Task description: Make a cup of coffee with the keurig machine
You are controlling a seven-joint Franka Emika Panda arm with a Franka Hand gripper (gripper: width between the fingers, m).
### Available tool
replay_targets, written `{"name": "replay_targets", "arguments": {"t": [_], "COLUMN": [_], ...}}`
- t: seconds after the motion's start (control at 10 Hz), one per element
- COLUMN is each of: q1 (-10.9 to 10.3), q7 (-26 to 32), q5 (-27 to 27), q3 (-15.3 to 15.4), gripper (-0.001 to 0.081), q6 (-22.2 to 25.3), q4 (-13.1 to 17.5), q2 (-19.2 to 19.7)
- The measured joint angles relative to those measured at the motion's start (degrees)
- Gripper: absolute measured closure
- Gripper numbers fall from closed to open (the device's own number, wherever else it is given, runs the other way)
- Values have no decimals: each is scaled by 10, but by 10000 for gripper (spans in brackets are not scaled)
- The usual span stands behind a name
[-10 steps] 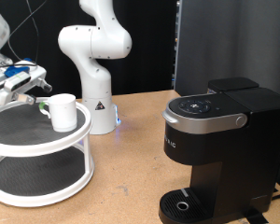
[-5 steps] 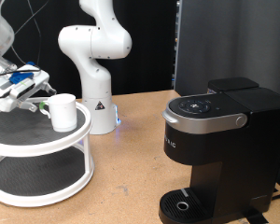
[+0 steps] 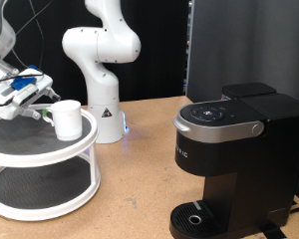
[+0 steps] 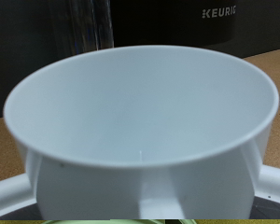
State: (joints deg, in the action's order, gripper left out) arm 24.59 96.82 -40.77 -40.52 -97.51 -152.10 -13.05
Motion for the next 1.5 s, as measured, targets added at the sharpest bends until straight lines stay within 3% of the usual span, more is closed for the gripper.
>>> {"name": "replay_targets", "arguments": {"t": [0.3,0.5,0.6,0.7,0.8,0.9,1.5], "q1": [0,0,0,0,0,0,0], "q7": [-17,-37,-45,-50,-54,-56,-75], "q5": [-10,-17,-20,-22,-24,-24,-25], "q3": [0,3,6,8,9,10,11], "gripper": [46,407,407,543,543,720,736], "q6": [1,0,-1,-1,-1,-1,21], "q4": [0,0,1,2,3,4,15], "q2": [-3,-8,-10,-11,-12,-13,-19]}}
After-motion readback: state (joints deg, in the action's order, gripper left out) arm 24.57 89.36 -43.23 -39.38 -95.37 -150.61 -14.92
